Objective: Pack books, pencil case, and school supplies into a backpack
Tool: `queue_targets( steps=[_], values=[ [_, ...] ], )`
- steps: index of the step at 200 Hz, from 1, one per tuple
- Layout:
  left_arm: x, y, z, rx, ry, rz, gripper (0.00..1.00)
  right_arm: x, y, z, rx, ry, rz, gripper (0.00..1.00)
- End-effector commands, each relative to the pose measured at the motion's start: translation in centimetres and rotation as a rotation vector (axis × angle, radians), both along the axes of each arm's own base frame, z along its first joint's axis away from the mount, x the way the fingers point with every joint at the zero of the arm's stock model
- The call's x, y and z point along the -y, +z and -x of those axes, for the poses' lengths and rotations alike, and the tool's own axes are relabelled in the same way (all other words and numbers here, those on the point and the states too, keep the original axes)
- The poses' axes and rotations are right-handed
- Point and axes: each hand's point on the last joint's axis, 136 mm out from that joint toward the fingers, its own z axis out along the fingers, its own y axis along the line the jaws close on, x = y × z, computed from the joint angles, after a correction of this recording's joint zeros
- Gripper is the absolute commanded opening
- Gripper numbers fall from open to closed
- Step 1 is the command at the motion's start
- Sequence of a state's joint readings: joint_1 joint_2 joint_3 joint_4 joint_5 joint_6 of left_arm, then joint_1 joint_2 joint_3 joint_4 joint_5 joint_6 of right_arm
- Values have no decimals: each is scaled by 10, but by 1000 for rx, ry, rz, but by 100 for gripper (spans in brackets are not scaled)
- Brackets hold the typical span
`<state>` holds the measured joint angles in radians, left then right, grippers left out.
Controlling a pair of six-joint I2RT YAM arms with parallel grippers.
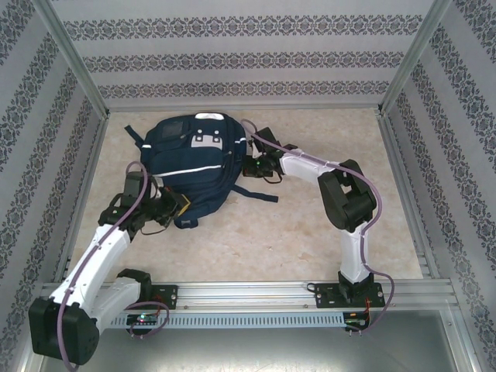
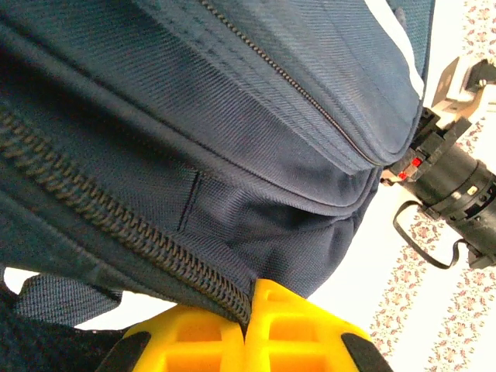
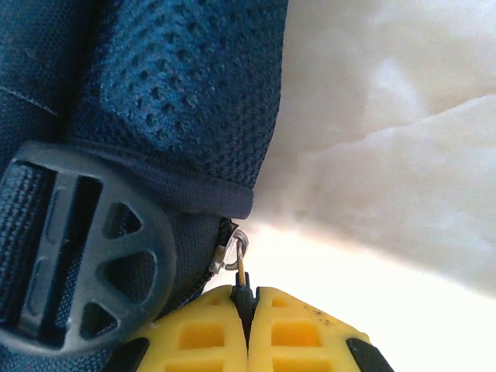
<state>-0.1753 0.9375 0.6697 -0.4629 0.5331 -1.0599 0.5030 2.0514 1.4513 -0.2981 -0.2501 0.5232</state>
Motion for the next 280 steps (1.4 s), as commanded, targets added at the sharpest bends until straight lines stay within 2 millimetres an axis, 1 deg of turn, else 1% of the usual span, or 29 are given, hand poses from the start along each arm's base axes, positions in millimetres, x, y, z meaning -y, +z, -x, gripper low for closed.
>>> queue_targets(
  steps=[1,10,23,29,35,43,51,68,71,72,75,83,85,86,88,94,105,106,113,123,140,158,176,208,224,247,258,270,280],
  values=[
    [23,38,-22,136,-28,9,0,89,-2,-47,38,-234,147,9],
    [35,36,-26,133,-47,-11,0,92,6,-49,54,-235,139,12],
    [52,33,-32,137,-70,-39,0,94,19,-51,74,-230,121,24],
    [57,32,-36,139,-71,-48,0,95,26,-51,82,-229,115,34],
    [64,31,-40,144,-75,-47,0,96,33,-50,93,-230,110,47],
    [74,33,-46,159,-86,-38,0,97,42,-47,106,-229,105,56],
    [85,34,-52,167,-102,-39,3,98,51,-44,120,-232,97,63],
    [111,32,-59,168,-159,-63,10,104,67,-33,143,-247,89,71],
    [116,30,-60,162,-173,-68,13,105,73,-31,158,-250,84,72],
    [117,29,-60,160,-176,-69,15,106,72,-30,155,-251,87,74],
    [122,28,-61,157,-191,-73,22,107,76,-28,163,-253,85,79],
    [134,27,-62,149,-229,-87,43,112,85,-22,182,-263,86,83],
    [136,27,-62,147,-237,-89,49,112,89,-20,191,-264,85,87],
    [137,27,-63,146,-242,-93,51,112,88,-19,189,-263,87,92],
    [138,24,-62,137,-251,-105,56,114,90,-18,195,-265,89,97],
    [140,23,-61,125,-270,-137,67,118,97,-13,213,-271,96,98],
    [136,24,-62,116,-289,-202,81,128,112,-3,253,-286,113,98],
    [136,24,-62,119,-289,-207,82,129,110,-2,252,-286,119,98],
    [130,27,-62,126,-289,-249,87,135,119,4,281,-298,133,98],
    [118,36,-63,154,-278,-316,100,146,127,14,314,-316,159,98],
    [92,56,-64,215,-261,-437,100,166,139,31,372,-353,207,98],
    [55,71,-66,250,-217,-569,100,188,145,47,409,-414,262,98],
    [18,78,-69,251,-150,-621,100,197,146,59,436,-424,276,98],
    [-54,81,-70,275,21,-762,100,217,139,71,492,-432,372,98],
    [-95,78,-71,273,133,-869,100,227,132,71,529,-430,445,98],
    [-149,56,-76,206,244,-976,100,239,117,68,557,-393,575,98],
    [-171,44,-78,186,293,-1070,99,247,108,66,555,-384,638,98],
    [-193,33,-79,168,328,-1175,99,250,99,61,571,-376,666,98],
    [-199,16,-84,173,290,-1216,100,255,91,57,585,-394,655,98]
  ],
)
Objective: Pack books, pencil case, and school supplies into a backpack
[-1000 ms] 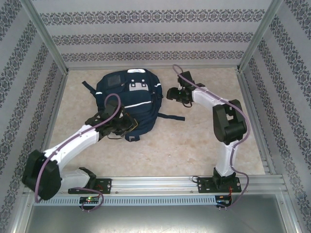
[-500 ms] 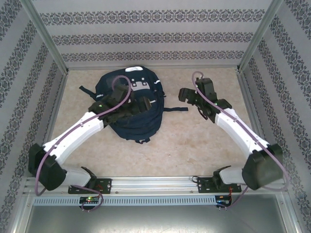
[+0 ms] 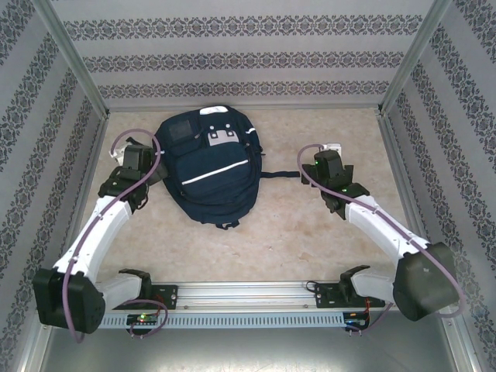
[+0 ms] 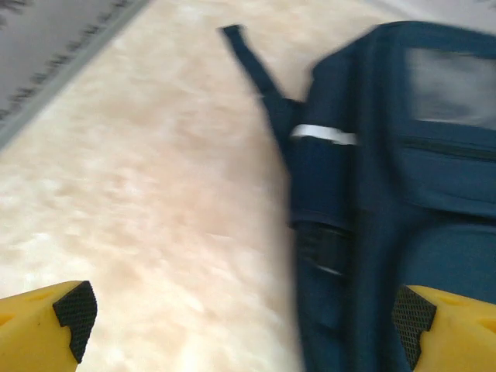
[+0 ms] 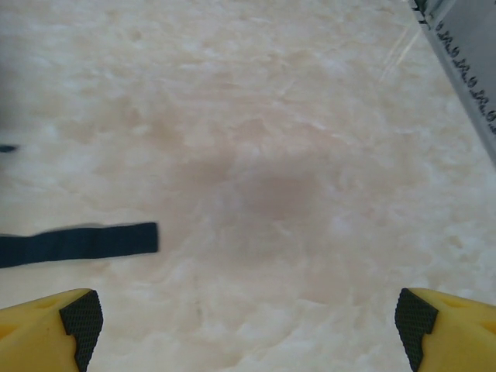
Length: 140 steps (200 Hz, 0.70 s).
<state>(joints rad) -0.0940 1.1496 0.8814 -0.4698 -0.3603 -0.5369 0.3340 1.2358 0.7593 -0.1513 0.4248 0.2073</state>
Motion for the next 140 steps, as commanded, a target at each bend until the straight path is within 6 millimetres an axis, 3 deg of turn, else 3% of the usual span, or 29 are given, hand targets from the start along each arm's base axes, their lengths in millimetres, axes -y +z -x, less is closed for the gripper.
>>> queue_targets(
  steps=[1,21,61,84,108,140],
  values=[
    [-35,-10,-13,12,18,-222,100,20,-4,-15,77,-35,96,98],
    [-37,-38,-27,-14,-33,-241,100,23,-4,-26,160,-13,109,98],
    [-22,-81,-56,46,-139,-241,100,29,-30,-42,195,70,90,98],
    [-13,-81,-70,109,-229,-277,100,28,-36,-41,255,142,26,98],
    [6,-86,-78,203,-338,-256,100,51,-40,-39,321,92,-90,98],
    [25,-97,-70,287,-453,-235,100,46,-47,-40,328,140,-123,98]
  ],
)
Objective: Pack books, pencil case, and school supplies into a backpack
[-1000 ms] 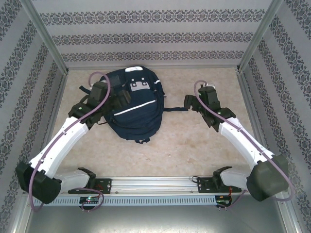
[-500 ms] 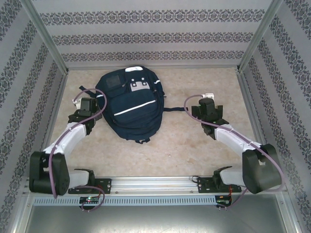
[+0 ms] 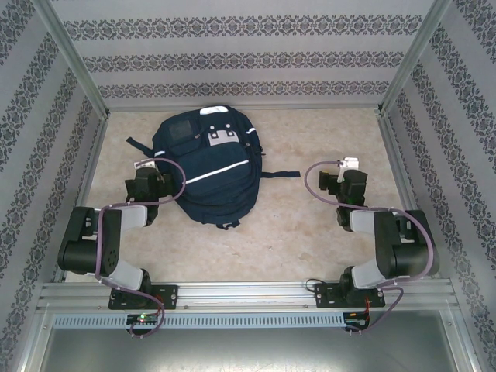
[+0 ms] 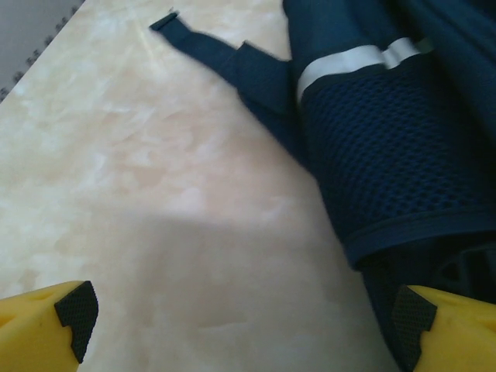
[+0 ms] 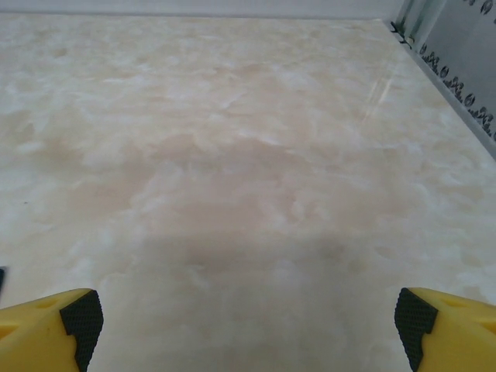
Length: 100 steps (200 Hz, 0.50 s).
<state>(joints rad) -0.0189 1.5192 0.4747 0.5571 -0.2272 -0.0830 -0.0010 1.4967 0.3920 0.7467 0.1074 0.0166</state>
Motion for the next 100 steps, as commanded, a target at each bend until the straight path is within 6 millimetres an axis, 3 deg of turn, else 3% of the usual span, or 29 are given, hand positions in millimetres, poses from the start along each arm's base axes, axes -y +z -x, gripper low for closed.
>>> queue_targets(
  steps=[1,100],
  values=[
    [27,17,-14,180,-178,14,100,-22,26,-11,123,111,-60,98],
    [27,17,-15,160,-182,28,99,-22,26,-12,123,114,-57,98]
  ],
)
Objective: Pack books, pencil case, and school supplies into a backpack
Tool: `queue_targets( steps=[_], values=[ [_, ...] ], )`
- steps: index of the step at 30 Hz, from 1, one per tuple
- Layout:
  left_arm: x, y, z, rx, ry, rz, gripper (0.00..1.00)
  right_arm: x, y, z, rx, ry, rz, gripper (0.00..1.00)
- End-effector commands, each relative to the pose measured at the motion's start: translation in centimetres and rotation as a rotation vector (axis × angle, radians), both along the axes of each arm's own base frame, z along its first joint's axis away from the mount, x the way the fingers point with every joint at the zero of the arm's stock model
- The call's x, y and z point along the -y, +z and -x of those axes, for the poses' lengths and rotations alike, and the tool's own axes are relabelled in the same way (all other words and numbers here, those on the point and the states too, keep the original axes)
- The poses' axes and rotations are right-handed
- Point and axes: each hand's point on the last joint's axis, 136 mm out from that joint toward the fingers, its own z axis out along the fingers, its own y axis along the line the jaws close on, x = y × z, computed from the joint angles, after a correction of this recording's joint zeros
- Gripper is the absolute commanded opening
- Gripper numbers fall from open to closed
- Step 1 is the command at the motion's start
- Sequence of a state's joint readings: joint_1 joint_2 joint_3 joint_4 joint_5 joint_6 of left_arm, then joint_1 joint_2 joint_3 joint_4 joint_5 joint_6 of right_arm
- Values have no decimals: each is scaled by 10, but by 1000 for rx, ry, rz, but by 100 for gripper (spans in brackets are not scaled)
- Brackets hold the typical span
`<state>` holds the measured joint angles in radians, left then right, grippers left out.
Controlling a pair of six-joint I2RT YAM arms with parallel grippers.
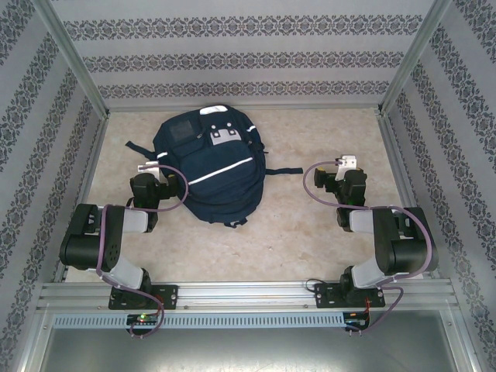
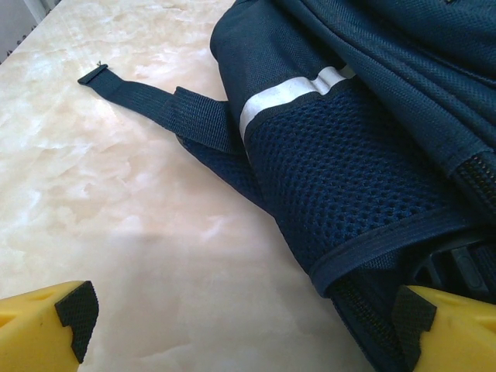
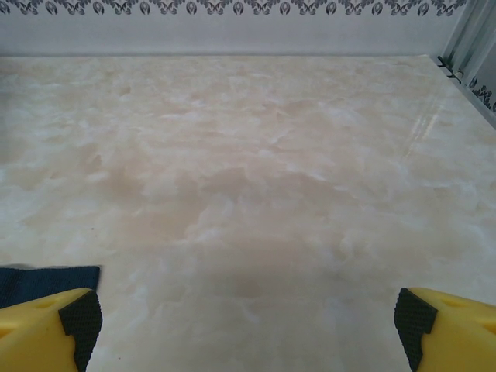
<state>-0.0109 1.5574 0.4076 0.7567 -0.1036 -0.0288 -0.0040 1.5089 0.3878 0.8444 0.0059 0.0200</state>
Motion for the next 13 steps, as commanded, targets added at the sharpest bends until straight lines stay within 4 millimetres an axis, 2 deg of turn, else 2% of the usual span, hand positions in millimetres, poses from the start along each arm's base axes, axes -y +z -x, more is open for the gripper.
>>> queue_targets(
  steps=[1,13],
  values=[
    [9,17,-10,79,-56,13,100,-6,10,-3,41,25,-16,98],
    [9,17,-10,77,-57,13,100,-6,10,-3,41,25,-16,98]
  ],
)
